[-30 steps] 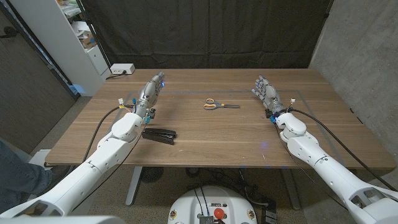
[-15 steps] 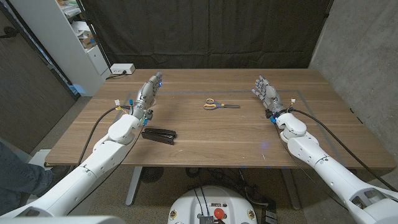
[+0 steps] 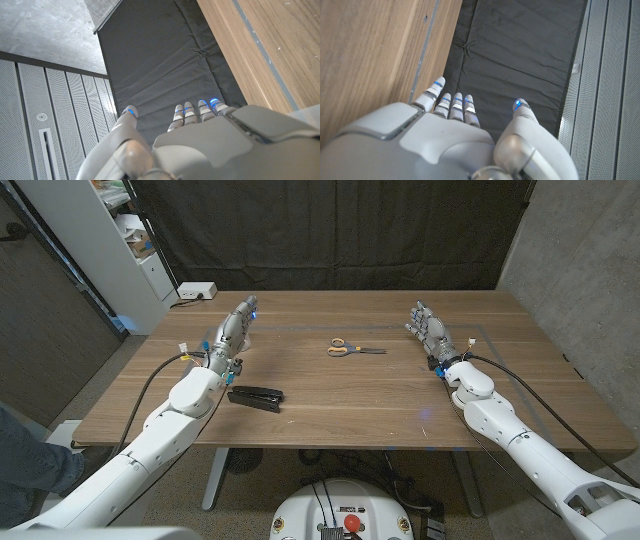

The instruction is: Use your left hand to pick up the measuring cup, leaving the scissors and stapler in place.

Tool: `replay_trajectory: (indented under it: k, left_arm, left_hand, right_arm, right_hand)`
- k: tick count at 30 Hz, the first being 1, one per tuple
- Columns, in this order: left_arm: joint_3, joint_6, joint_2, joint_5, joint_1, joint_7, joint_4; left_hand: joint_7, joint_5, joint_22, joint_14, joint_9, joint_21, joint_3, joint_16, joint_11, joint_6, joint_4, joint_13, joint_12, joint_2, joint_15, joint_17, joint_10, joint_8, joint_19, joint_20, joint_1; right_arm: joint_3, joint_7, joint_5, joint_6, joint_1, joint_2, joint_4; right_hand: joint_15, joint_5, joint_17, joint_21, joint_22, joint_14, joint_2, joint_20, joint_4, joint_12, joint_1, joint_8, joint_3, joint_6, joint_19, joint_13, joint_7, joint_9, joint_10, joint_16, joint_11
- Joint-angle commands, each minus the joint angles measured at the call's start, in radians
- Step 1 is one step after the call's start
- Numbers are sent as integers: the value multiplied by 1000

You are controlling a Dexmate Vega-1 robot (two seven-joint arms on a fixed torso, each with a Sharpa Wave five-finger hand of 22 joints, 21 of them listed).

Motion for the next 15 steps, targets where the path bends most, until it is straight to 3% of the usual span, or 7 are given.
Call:
replay_trajectory:
  k: [1, 15]
  left_arm:
    - [-39, 2, 24, 2, 61, 27, -45]
    - [-93, 32, 63, 10, 135, 63, -117]
  left_hand:
    - [0, 7, 2, 4, 3, 5, 2, 6, -6, 5, -6, 3, 6, 8, -2, 3, 2, 4, 8, 2, 3]
    - [-1, 7, 2, 6, 3, 5, 1, 5, -4, 10, -8, 3, 6, 8, -3, 3, 4, 3, 10, 5, 4]
  right_arm:
    - [2, -1, -2, -2, -5, -7, -5]
    - [-2, 0, -1, -5, -1, -2, 0]
  right_hand:
    - [4, 11, 4, 8, 5, 5, 4, 0, -7, 5, 5, 10, -2, 8, 1, 2, 1, 5, 10, 6, 4]
    - [4, 11, 4, 9, 5, 5, 5, 0, -8, 5, 5, 9, -2, 9, 1, 2, 1, 5, 11, 7, 3]
